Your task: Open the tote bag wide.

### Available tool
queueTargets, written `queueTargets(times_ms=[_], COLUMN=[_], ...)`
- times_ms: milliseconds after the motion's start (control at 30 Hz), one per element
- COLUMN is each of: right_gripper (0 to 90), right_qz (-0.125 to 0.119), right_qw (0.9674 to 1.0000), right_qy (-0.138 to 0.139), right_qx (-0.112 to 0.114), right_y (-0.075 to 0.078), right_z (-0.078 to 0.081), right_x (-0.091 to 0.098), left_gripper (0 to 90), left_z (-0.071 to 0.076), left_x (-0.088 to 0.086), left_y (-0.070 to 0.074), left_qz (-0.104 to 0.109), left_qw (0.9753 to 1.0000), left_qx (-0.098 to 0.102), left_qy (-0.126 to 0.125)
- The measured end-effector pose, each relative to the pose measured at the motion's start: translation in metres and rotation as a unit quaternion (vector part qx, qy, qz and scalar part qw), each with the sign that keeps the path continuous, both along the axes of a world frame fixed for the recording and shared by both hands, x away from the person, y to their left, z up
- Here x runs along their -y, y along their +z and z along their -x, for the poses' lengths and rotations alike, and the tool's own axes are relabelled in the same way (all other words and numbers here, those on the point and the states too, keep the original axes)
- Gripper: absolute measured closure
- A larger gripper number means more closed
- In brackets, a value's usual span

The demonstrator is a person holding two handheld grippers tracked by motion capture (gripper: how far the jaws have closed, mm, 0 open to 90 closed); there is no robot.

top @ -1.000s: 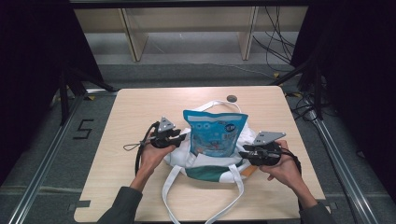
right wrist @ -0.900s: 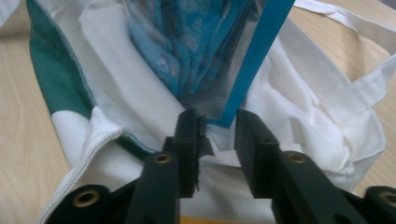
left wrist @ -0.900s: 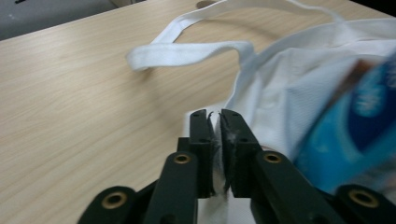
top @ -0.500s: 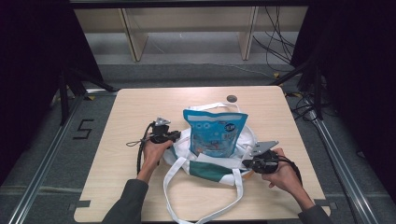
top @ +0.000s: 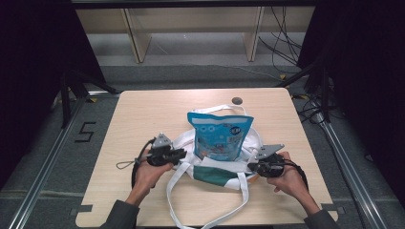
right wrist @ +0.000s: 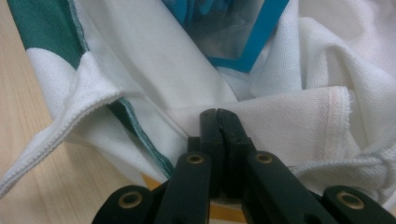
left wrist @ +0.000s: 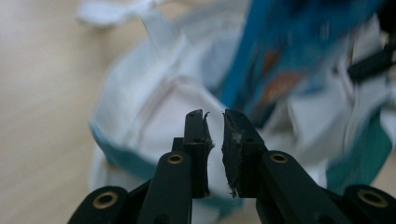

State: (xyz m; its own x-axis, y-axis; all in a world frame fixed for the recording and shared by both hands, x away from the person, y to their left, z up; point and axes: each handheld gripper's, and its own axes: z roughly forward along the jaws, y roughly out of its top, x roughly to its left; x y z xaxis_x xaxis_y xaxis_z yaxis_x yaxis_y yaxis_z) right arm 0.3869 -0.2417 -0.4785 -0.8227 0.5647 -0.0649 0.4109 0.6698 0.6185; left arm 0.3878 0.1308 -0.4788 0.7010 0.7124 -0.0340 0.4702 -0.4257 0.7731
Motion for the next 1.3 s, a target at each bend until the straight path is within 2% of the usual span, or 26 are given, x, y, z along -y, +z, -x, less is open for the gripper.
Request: queueTargets(times_ms=[33,67,133,167,200,233,300,367,433,467,567,700,767,800,833,933,1000,1033,1067,1100,1133,1167,1200,1233,1267,1300], right_gripper=[90.0,90.0,90.0,90.0,90.0,90.0,90.0,90.0,90.0,90.0,90.0,90.0,90.0,90.0,90.0,90.0,89.5,89.4,89.0,88.7,88.3,88.0,86.9,85.6,83.9,82.1], right_qz=[-0.013,-0.002,0.006,0.014,0.018,0.018,0.014,0.012,0.011,0.008,0.007,-0.010,-0.014,-0.012,-0.015,-0.018,-0.017,-0.017,-0.021,-0.025,-0.025,-0.028,-0.031,-0.033,-0.041,-0.055], right_qw=[0.9998,0.9999,0.9997,0.9996,0.9995,0.9996,0.9995,0.9991,0.9989,0.9986,0.9979,0.9966,0.9962,0.9963,0.9954,0.9949,0.9950,0.9948,0.9947,0.9941,0.9945,0.9942,0.9936,0.9936,0.9930,0.9922], right_qy=[-0.011,0.005,0.003,0.001,-0.003,-0.003,-0.010,-0.028,-0.034,-0.039,-0.049,-0.066,-0.070,-0.077,-0.081,-0.082,-0.088,-0.085,-0.090,-0.090,-0.091,-0.091,-0.098,-0.092,-0.095,-0.105], right_qx=[0.003,0.012,0.023,0.026,0.025,0.020,0.027,0.028,0.031,0.034,0.041,0.048,0.049,0.037,0.047,0.055,0.045,0.053,0.044,0.055,0.045,0.049,0.046,0.057,0.057,0.039], right_y=[-0.003,-0.003,-0.005,-0.006,-0.007,-0.008,-0.010,-0.010,-0.011,-0.011,-0.012,-0.015,-0.015,-0.014,-0.016,-0.017,-0.016,-0.016,-0.016,-0.017,-0.015,-0.015,-0.015,-0.014,-0.013,-0.010], right_z=[0.001,-0.002,-0.005,-0.007,-0.010,-0.013,-0.023,-0.033,-0.045,-0.051,-0.070,-0.089,-0.095,-0.096,-0.099,-0.102,-0.103,-0.105,-0.104,-0.106,-0.105,-0.106,-0.104,-0.105,-0.106,-0.103], right_x=[-0.003,-0.002,-0.005,-0.006,-0.007,-0.008,-0.008,-0.008,-0.010,-0.011,-0.014,-0.015,-0.017,-0.017,-0.018,-0.019,-0.020,-0.018,-0.019,-0.019,-0.018,-0.017,-0.018,-0.017,-0.016,-0.016], left_gripper=[81.3,82.0,83.5,84.5,84.7,84.6,85.0,85.0,85.0,85.1,85.1,85.2,85.1,85.1,85.1,84.7,84.6,84.5,84.3,84.1,83.4,82.2,80.6,77.7,73.7,71.6], left_z=[0.001,0.000,-0.004,-0.006,-0.008,-0.009,-0.012,-0.016,-0.020,-0.024,-0.034,-0.048,-0.054,-0.057,-0.059,-0.065,-0.067,-0.069,-0.070,-0.071,-0.071,-0.071,-0.071,-0.071,-0.070,-0.069], left_x=[0.001,0.002,0.005,0.006,0.006,0.007,0.008,0.010,0.012,0.013,0.015,0.013,0.012,0.011,0.011,0.009,0.009,0.010,0.009,0.008,0.007,0.007,0.005,0.005,0.003,0.003], left_y=[-0.008,-0.017,-0.032,-0.034,-0.033,-0.033,-0.033,-0.033,-0.033,-0.032,-0.035,-0.034,-0.035,-0.035,-0.035,-0.037,-0.036,-0.037,-0.036,-0.036,-0.036,-0.036,-0.034,-0.033,-0.030,-0.026], left_qz=[-0.012,-0.015,-0.039,-0.025,-0.027,-0.039,-0.049,-0.049,-0.055,-0.066,-0.047,-0.057,-0.047,-0.049,-0.049,-0.038,-0.039,-0.032,-0.032,-0.031,-0.031,-0.021,-0.011,0.012,0.019,0.029], left_qw=[0.9999,0.9998,0.9989,0.9993,0.9991,0.9989,0.9987,0.9985,0.9982,0.9976,0.9978,0.9970,0.9969,0.9968,0.9967,0.9962,0.9963,0.9964,0.9965,0.9966,0.9968,0.9967,0.9971,0.9962,0.9960,0.9959], left_qx=[-0.008,-0.015,-0.025,-0.028,-0.030,-0.024,-0.015,-0.019,-0.013,-0.005,-0.005,0.002,0.003,0.002,0.004,0.003,0.001,0.002,-0.007,-0.006,-0.001,0.000,-0.008,-0.004,-0.005,-0.006], left_qy=[-0.005,0.002,0.000,0.006,0.011,0.010,0.007,0.016,0.023,0.022,0.047,0.052,0.064,0.062,0.064,0.079,0.076,0.078,0.077,0.075,0.074,0.079,0.075,0.086,0.087,0.085])
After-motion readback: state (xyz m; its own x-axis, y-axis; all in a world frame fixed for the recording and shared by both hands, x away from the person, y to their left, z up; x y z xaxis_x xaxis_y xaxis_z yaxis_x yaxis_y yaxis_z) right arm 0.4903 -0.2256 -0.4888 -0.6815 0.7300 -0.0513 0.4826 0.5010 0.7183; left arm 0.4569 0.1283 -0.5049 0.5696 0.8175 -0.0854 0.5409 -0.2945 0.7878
